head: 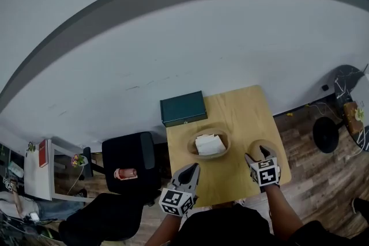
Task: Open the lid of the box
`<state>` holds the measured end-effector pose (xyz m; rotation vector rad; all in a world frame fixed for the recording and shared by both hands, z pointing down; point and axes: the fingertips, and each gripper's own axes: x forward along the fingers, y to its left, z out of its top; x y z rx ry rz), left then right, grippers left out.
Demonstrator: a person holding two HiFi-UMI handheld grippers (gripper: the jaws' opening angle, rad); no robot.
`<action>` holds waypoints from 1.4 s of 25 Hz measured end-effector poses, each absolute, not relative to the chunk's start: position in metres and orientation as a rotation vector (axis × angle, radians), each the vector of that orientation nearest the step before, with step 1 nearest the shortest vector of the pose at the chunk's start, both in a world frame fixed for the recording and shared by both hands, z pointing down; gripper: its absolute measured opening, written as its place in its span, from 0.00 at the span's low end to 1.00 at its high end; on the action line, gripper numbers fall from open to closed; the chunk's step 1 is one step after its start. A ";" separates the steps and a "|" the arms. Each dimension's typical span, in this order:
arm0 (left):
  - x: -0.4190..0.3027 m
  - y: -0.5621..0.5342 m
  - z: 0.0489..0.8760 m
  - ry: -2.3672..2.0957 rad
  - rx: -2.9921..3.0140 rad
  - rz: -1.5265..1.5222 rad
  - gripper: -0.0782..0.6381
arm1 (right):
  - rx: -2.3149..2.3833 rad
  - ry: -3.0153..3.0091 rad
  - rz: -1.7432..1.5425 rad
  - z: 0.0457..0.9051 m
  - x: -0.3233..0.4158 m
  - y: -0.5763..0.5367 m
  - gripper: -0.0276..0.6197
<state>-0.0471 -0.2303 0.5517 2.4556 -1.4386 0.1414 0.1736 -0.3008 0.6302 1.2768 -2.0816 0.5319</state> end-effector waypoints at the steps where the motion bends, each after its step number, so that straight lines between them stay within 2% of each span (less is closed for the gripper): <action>1: -0.048 -0.230 0.548 -1.438 2.457 0.127 0.14 | 1.287 -2.129 0.510 0.613 0.168 -0.303 0.50; 5: -0.049 -0.229 0.536 -1.453 2.477 0.102 0.14 | 1.317 -2.359 0.370 0.547 0.146 -0.304 0.46; 11: -0.049 -0.226 0.513 -1.510 2.488 0.057 0.14 | 1.326 -2.612 0.162 0.471 0.121 -0.288 0.32; 17: -0.045 -0.224 0.485 -1.537 2.568 0.034 0.14 | 1.375 -2.644 0.022 0.437 0.117 -0.277 0.08; 35: -0.045 -0.219 0.455 -1.559 2.639 -0.006 0.14 | 1.345 -2.708 -0.099 0.406 0.103 -0.266 0.07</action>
